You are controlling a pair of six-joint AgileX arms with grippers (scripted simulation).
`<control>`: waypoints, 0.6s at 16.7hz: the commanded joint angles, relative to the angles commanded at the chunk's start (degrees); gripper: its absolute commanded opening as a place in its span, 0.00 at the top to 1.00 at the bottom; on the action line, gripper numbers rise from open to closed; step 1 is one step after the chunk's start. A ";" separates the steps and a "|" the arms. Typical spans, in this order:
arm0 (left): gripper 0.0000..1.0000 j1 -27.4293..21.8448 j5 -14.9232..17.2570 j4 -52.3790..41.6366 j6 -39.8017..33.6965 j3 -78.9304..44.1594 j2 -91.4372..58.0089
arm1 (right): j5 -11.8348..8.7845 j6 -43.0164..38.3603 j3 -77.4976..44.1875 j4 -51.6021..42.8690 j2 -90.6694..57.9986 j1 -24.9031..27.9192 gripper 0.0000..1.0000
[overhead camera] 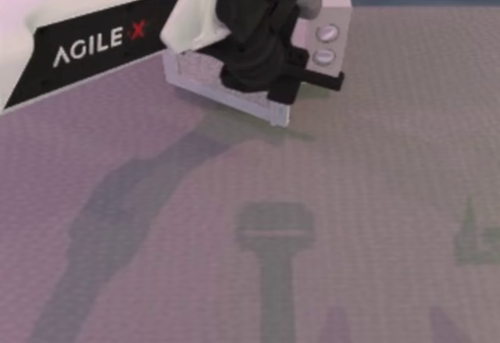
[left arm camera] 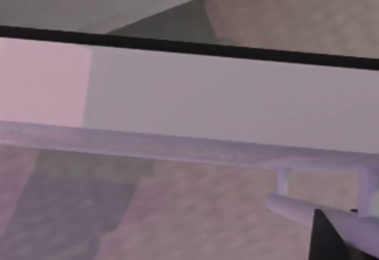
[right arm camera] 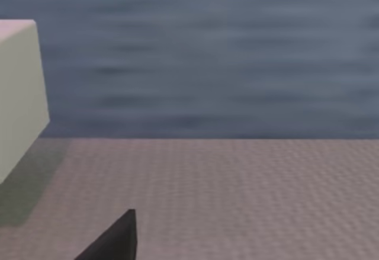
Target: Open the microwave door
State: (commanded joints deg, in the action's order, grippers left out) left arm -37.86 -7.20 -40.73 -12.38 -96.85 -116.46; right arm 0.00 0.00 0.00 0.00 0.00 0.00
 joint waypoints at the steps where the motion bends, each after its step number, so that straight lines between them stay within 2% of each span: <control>1: 1.00 0.00 0.00 0.00 0.00 0.00 0.00 | 0.00 0.00 0.00 0.00 0.00 0.00 0.00; 10: 1.00 -0.25 0.75 0.30 0.36 0.74 0.42 | 0.00 0.00 0.00 0.00 0.00 0.00 0.00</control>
State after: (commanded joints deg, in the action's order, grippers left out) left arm -38.12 -6.46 -40.43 -12.01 -96.11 -116.04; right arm 0.00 0.00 0.00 0.00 0.00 0.00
